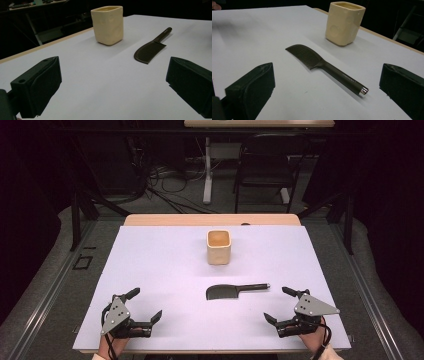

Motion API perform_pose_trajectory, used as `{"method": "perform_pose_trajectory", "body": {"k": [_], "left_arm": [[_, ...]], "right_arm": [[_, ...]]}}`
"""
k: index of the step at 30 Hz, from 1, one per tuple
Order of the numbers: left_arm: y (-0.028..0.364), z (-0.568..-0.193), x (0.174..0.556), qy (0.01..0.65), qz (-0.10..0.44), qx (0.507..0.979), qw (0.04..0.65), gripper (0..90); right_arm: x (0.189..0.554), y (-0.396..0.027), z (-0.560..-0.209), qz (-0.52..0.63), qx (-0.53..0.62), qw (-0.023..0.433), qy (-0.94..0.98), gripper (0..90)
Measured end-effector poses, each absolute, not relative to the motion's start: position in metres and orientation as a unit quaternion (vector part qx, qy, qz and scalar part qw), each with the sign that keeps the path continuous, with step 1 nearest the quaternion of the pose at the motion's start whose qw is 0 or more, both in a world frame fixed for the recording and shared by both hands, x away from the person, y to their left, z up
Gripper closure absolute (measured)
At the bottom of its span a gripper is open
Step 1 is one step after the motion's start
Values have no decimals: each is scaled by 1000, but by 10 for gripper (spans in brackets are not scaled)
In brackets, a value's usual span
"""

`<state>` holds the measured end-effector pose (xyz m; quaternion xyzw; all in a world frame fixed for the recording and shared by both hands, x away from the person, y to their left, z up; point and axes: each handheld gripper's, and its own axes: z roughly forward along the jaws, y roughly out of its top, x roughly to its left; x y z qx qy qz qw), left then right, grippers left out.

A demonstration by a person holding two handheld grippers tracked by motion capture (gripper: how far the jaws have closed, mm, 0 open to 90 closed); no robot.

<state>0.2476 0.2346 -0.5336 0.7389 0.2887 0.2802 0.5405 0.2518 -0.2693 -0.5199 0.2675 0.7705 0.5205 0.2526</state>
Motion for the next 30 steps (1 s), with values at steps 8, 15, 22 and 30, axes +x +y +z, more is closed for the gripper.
{"method": "perform_pose_trajectory", "body": {"k": [8, 15, 22, 30], "left_arm": [[235, -533, 248, 292, 280, 737, 542, 0], [235, -533, 248, 291, 280, 738, 541, 0], [235, -533, 248, 291, 281, 738, 540, 1], [235, -534, 248, 290, 281, 738, 540, 0]], "right_arm": [[254, -268, -519, 515, 273, 252, 772, 0], [259, -265, -519, 511, 278, 243, 777, 0], [265, -261, -517, 509, 277, 236, 780, 0], [279, -252, -518, 498, 275, 230, 790, 0]]}}
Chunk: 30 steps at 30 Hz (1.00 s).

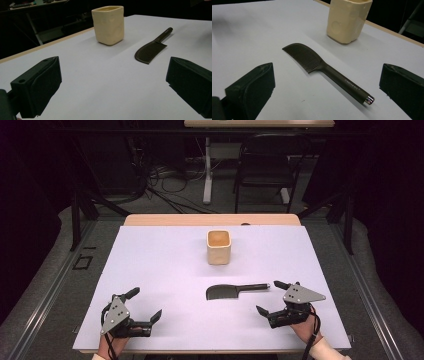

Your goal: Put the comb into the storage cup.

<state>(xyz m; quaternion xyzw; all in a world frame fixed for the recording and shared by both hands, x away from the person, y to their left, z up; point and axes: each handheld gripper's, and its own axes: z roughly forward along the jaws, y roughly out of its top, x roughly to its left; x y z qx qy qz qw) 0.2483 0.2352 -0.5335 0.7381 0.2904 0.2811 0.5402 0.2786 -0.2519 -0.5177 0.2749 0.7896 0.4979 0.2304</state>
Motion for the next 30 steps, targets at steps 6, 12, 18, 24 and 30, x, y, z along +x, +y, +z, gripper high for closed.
{"method": "perform_pose_trajectory", "body": {"k": [6, 12, 18, 24, 30], "left_arm": [[235, -534, 248, 290, 281, 738, 541, 0], [235, -534, 248, 288, 281, 739, 541, 0], [235, -534, 248, 287, 281, 739, 541, 0], [235, -534, 249, 289, 281, 739, 540, 0], [236, -534, 249, 288, 280, 740, 540, 0]], "right_arm": [[286, -249, -517, 493, 276, 229, 793, 0], [292, -246, -518, 491, 274, 222, 796, 0], [298, -244, -517, 489, 271, 220, 799, 0], [306, -244, -518, 484, 282, 217, 800, 0], [314, -242, -519, 481, 289, 213, 800, 0]]}}
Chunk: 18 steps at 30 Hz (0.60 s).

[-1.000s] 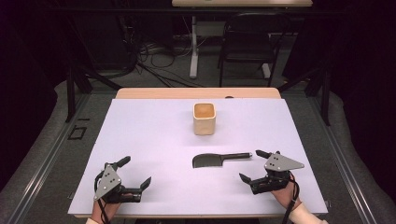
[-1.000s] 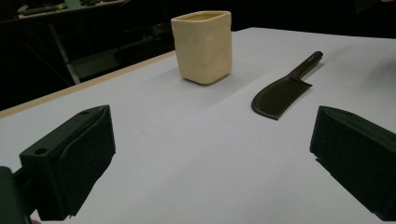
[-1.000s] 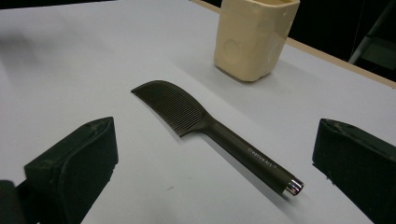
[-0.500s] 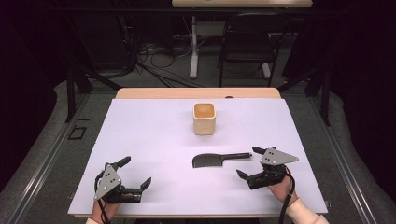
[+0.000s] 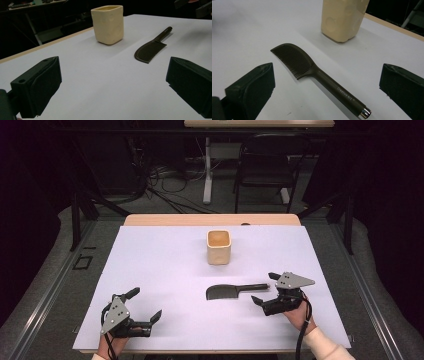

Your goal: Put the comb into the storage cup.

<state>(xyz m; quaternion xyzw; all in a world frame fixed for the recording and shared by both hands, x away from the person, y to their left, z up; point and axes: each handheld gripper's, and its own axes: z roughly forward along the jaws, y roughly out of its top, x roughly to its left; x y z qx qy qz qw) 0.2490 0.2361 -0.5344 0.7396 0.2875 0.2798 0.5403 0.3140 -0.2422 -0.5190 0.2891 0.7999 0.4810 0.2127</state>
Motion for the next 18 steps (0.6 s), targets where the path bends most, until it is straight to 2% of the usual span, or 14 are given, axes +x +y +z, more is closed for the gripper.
{"method": "perform_pose_trajectory", "body": {"k": [18], "left_arm": [[236, -534, 249, 286, 282, 740, 540, 0]], "right_arm": [[335, -236, -522, 461, 301, 201, 810, 0]]}}
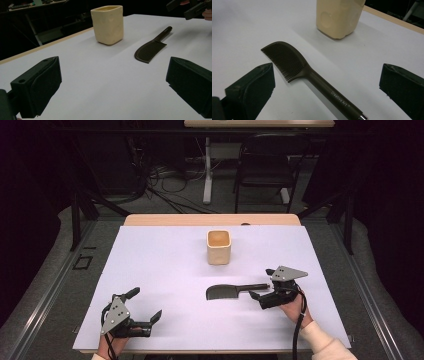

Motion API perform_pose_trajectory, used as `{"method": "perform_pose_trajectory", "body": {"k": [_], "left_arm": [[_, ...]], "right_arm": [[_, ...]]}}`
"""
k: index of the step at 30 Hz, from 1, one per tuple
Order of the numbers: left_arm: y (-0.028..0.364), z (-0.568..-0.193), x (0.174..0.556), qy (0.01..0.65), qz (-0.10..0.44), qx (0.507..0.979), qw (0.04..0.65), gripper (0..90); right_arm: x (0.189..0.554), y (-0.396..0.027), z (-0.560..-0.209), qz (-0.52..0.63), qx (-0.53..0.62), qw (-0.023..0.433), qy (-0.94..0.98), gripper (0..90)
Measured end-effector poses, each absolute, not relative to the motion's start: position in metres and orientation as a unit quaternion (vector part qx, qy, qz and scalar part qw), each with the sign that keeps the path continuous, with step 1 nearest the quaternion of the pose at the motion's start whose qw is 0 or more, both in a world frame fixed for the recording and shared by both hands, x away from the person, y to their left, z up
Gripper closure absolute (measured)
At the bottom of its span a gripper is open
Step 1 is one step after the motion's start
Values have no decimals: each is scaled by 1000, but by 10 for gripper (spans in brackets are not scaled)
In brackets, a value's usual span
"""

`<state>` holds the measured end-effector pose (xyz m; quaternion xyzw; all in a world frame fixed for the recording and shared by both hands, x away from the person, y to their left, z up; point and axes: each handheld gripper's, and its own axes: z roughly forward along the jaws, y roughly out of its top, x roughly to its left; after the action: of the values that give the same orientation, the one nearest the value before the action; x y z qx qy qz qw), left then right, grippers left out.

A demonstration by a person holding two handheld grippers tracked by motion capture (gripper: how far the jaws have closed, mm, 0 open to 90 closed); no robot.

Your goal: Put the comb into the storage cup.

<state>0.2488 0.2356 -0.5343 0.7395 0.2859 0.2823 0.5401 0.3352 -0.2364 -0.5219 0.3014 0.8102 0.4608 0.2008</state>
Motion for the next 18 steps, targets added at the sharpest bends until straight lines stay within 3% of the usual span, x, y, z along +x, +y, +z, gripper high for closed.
{"method": "perform_pose_trajectory", "body": {"k": [18], "left_arm": [[236, -534, 249, 286, 282, 741, 538, 0]], "right_arm": [[361, -238, -527, 441, 330, 186, 814, 0]]}}
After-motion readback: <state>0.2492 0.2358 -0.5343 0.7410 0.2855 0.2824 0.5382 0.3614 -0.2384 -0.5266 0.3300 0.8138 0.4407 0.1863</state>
